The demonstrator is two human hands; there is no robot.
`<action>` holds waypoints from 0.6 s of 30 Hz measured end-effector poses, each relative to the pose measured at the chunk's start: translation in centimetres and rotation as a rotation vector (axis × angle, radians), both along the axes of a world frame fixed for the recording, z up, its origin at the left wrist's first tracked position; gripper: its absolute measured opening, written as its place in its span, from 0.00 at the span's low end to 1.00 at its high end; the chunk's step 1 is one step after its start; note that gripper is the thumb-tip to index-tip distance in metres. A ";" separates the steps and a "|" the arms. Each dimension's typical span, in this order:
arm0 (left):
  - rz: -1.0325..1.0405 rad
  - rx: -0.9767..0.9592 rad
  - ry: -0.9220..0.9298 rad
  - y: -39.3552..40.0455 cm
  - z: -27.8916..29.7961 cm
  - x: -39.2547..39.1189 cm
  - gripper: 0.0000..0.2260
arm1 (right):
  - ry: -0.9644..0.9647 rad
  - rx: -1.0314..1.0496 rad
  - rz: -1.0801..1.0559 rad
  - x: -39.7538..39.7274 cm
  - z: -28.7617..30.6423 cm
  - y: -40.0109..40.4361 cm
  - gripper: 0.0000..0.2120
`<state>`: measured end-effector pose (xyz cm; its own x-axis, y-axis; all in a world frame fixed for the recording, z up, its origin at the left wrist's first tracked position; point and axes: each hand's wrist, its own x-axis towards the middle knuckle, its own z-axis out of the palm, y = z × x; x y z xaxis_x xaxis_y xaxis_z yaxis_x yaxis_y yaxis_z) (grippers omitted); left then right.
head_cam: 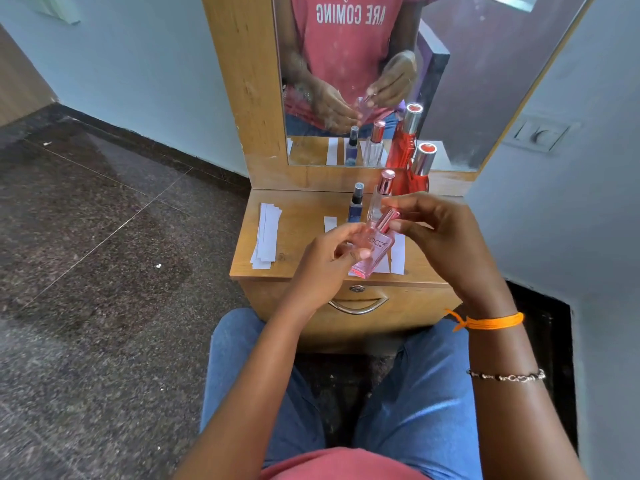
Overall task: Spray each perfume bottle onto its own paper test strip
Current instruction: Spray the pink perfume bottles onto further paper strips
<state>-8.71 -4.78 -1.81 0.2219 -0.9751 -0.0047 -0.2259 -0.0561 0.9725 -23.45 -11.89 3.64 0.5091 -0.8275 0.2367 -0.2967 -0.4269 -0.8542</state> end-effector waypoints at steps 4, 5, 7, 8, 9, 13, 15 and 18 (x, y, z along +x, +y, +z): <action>0.009 -0.024 -0.019 0.2 -0.1 0.0 0.17 | 0.073 -0.014 0.011 -0.2 1.2 -0.3 0.12; 0.016 -0.035 -0.036 0.2 -0.1 0.0 0.17 | 0.100 -0.026 -0.006 -0.1 1.4 -0.4 0.09; 0.022 -0.050 -0.060 0.2 0.0 0.0 0.18 | 0.196 -0.093 -0.067 0.5 1.6 -0.3 0.05; 0.022 -0.054 -0.065 0.2 0.0 0.1 0.17 | 0.269 -0.162 -0.113 0.8 1.4 -0.3 0.08; 0.021 -0.056 -0.067 0.2 0.0 0.2 0.17 | 0.335 -0.229 -0.153 1.1 1.3 -0.2 0.12; 0.031 -0.051 -0.030 0.4 0.0 1.0 0.16 | 0.263 -0.244 -0.138 1.8 1.4 0.1 0.18; 0.046 -0.060 0.011 0.5 0.1 1.6 0.15 | 0.236 -0.187 -0.043 1.8 1.5 0.2 0.25; 0.042 -0.062 0.104 0.6 0.1 2.3 0.14 | 0.304 -0.184 0.161 2.0 1.1 0.3 0.37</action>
<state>-6.37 -4.17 -1.75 0.2640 -0.9640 0.0305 -0.1224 -0.0021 0.9925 -21.46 -11.60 4.70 0.6991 -0.6888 0.1921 -0.4410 -0.6268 -0.6424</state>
